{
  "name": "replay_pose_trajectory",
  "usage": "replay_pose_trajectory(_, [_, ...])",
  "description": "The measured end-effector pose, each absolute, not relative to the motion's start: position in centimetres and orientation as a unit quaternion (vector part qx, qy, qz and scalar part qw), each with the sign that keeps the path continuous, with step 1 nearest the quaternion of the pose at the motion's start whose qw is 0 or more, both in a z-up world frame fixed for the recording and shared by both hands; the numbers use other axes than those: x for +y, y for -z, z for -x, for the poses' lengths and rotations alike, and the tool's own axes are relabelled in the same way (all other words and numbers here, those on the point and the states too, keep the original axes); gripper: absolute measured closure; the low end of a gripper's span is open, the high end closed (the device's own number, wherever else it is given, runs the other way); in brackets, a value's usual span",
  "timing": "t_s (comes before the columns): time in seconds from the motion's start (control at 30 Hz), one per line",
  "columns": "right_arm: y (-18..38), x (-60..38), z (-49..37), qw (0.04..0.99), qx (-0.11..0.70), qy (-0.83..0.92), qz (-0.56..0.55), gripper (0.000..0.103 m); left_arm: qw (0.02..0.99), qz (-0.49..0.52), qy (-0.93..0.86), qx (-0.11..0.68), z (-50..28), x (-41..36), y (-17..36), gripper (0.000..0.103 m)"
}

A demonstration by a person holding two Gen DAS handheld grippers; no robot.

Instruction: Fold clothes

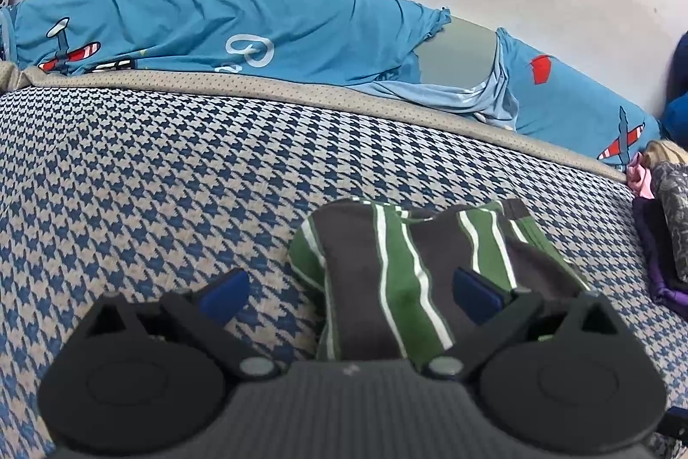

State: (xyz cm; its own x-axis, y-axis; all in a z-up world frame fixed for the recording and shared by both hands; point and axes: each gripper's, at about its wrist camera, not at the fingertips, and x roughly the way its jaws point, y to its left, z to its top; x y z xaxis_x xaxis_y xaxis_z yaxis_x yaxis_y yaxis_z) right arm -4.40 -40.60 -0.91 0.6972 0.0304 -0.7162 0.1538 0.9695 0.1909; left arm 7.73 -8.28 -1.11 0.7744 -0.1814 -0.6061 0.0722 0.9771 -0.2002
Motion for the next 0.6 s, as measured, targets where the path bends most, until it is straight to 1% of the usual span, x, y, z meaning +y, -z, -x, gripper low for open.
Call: replay_pose_trajectory(0.6, [1.05,-40.37,4.34,0.914,0.387,0.032,-0.118,0.058,0.940,0.074,0.075,0.324,-7.63,-9.02,0.94,0.000])
